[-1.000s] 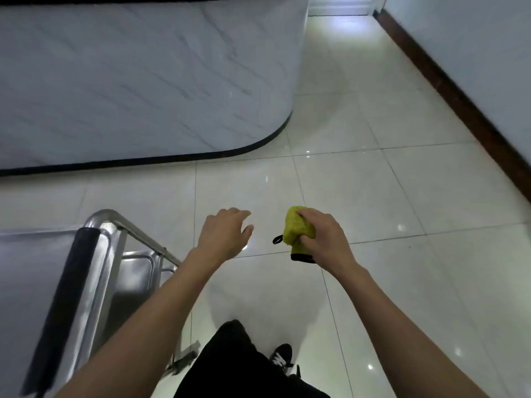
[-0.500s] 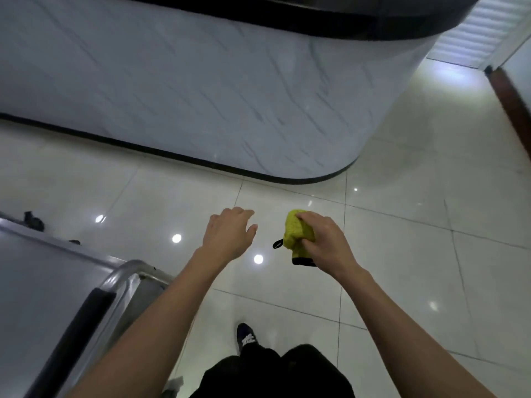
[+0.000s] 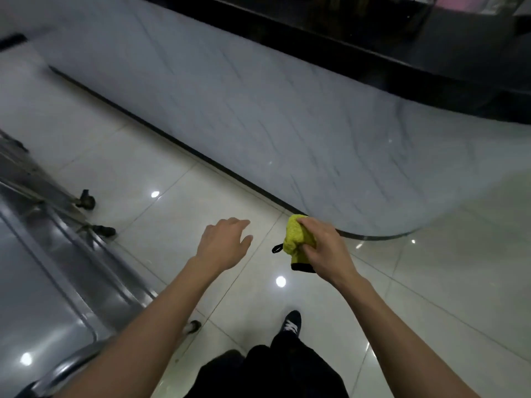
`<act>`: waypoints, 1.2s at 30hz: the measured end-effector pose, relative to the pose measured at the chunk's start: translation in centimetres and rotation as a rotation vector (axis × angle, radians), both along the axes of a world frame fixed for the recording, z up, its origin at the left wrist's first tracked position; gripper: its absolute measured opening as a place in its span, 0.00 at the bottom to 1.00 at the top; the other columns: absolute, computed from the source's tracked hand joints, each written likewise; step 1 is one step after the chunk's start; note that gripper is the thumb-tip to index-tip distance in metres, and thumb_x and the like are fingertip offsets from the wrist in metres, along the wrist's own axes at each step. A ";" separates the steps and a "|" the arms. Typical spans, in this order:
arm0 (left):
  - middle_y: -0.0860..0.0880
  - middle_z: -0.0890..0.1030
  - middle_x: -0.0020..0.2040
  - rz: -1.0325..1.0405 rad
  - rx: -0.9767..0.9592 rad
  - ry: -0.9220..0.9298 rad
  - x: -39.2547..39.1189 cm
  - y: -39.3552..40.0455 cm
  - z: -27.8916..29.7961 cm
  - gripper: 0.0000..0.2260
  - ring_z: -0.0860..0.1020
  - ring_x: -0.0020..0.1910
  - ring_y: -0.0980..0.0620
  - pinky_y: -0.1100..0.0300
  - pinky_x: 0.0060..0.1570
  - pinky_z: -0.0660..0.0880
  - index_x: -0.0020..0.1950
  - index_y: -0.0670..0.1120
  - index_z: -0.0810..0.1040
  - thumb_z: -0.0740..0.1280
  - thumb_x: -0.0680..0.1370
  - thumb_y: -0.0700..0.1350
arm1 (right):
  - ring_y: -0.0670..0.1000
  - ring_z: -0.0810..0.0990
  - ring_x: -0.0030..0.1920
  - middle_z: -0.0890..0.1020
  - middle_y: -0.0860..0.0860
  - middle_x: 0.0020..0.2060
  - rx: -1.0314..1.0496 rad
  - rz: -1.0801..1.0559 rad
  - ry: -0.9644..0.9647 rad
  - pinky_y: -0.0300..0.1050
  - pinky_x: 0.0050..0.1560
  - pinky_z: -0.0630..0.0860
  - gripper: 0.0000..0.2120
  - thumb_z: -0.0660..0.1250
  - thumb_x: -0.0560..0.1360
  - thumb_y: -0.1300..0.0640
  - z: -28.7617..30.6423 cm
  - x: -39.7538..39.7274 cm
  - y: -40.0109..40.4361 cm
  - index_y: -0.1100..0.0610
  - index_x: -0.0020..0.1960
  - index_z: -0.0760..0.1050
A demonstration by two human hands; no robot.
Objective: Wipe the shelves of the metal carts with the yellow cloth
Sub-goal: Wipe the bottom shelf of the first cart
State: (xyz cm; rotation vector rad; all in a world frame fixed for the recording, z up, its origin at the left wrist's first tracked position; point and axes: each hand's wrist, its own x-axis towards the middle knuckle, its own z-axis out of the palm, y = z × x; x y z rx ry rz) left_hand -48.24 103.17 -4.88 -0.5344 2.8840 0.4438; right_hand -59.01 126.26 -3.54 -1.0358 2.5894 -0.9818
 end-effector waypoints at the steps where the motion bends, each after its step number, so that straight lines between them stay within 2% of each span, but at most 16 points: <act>1: 0.51 0.76 0.69 0.036 -0.002 -0.005 -0.8 -0.7 0.0 0.21 0.75 0.64 0.48 0.49 0.61 0.70 0.74 0.52 0.70 0.59 0.82 0.56 | 0.48 0.77 0.54 0.80 0.43 0.56 0.001 0.038 0.001 0.43 0.52 0.73 0.23 0.63 0.68 0.58 -0.2 -1.9 -1.1 0.47 0.62 0.73; 3: 0.51 0.76 0.69 0.113 -0.002 -0.012 -2.1 -2.2 0.0 0.21 0.75 0.64 0.48 0.49 0.60 0.70 0.74 0.52 0.70 0.59 0.82 0.57 | 0.47 0.76 0.53 0.79 0.41 0.55 0.000 0.114 -0.011 0.39 0.50 0.72 0.23 0.62 0.66 0.57 -0.4 -5.5 -3.7 0.45 0.61 0.72; 5: 0.51 0.76 0.69 0.216 0.025 -0.027 -2.3 -3.7 0.2 0.21 0.75 0.65 0.47 0.50 0.60 0.71 0.75 0.53 0.70 0.59 0.83 0.57 | 0.40 0.74 0.51 0.76 0.40 0.56 0.017 0.209 -0.028 0.28 0.47 0.68 0.24 0.63 0.66 0.58 -0.6 -7.9 -6.9 0.45 0.60 0.70; 6: 0.51 0.75 0.70 0.270 0.032 -0.027 -2.1 -4.5 0.1 0.21 0.74 0.66 0.48 0.50 0.61 0.71 0.75 0.53 0.70 0.59 0.83 0.57 | 0.38 0.73 0.50 0.75 0.38 0.56 0.039 0.258 -0.030 0.27 0.47 0.66 0.25 0.64 0.66 0.59 -0.8 -8.8 -8.5 0.44 0.61 0.70; 8: 0.51 0.74 0.71 0.388 0.045 -0.037 -1.7 -6.2 -0.5 0.21 0.74 0.67 0.47 0.49 0.62 0.70 0.75 0.53 0.69 0.58 0.83 0.57 | 0.39 0.73 0.53 0.74 0.35 0.56 0.071 0.374 -0.033 0.31 0.49 0.69 0.26 0.64 0.67 0.59 -1.2 -10.6 -12.1 0.42 0.63 0.69; 11: 0.50 0.74 0.71 0.569 0.112 -0.041 -1.1 -8.9 -1.6 0.22 0.73 0.68 0.47 0.49 0.64 0.69 0.75 0.53 0.68 0.58 0.83 0.57 | 0.45 0.76 0.59 0.77 0.39 0.59 0.090 0.563 -0.051 0.43 0.57 0.74 0.26 0.62 0.67 0.59 -2.3 -12.6 -18.6 0.46 0.65 0.72; 15: 0.50 0.75 0.70 0.770 0.171 -0.023 -0.1 -12.9 -3.1 0.22 0.74 0.67 0.46 0.47 0.64 0.71 0.75 0.52 0.69 0.59 0.82 0.57 | 0.46 0.77 0.57 0.79 0.41 0.58 0.088 0.739 -0.078 0.45 0.57 0.75 0.26 0.64 0.68 0.60 -3.1 -13.0 -26.7 0.48 0.65 0.73; 19: 0.49 0.75 0.70 0.947 0.205 0.019 0.0 -17.3 -3.5 0.22 0.74 0.67 0.46 0.47 0.64 0.71 0.75 0.52 0.69 0.59 0.82 0.57 | 0.50 0.76 0.58 0.78 0.43 0.59 0.123 0.891 -0.070 0.50 0.58 0.75 0.27 0.69 0.70 0.66 -3.2 -13.3 -33.7 0.49 0.66 0.72; 23: 0.49 0.75 0.70 1.063 0.195 0.075 0.1 -20.7 -2.8 0.22 0.74 0.67 0.46 0.47 0.65 0.71 0.74 0.52 0.70 0.60 0.82 0.57 | 0.50 0.73 0.62 0.75 0.39 0.64 0.152 0.980 -0.010 0.46 0.58 0.71 0.28 0.68 0.72 0.64 -2.5 -13.2 -39.7 0.44 0.68 0.69; 28: 0.49 0.75 0.71 1.235 0.216 0.102 1.3 -23.8 -3.0 0.22 0.73 0.69 0.46 0.48 0.66 0.71 0.74 0.51 0.71 0.61 0.81 0.55 | 0.51 0.72 0.63 0.75 0.42 0.66 0.157 1.136 0.023 0.45 0.61 0.69 0.27 0.68 0.73 0.63 -2.1 -13.4 -46.6 0.48 0.70 0.69; 33: 0.49 0.77 0.69 1.474 0.238 0.113 1.0 -25.0 -4.5 0.20 0.76 0.65 0.45 0.51 0.61 0.73 0.72 0.52 0.73 0.62 0.80 0.54 | 0.50 0.71 0.63 0.74 0.44 0.67 0.224 1.323 0.014 0.42 0.60 0.65 0.27 0.69 0.74 0.60 -3.2 -14.0 -53.7 0.48 0.71 0.68; 36: 0.49 0.73 0.72 1.637 0.283 0.138 -0.7 -25.9 -5.1 0.21 0.72 0.70 0.46 0.48 0.67 0.70 0.74 0.52 0.71 0.61 0.81 0.55 | 0.50 0.70 0.64 0.74 0.44 0.68 0.242 1.460 0.045 0.40 0.60 0.64 0.28 0.69 0.74 0.59 -3.6 -14.6 -58.1 0.48 0.72 0.69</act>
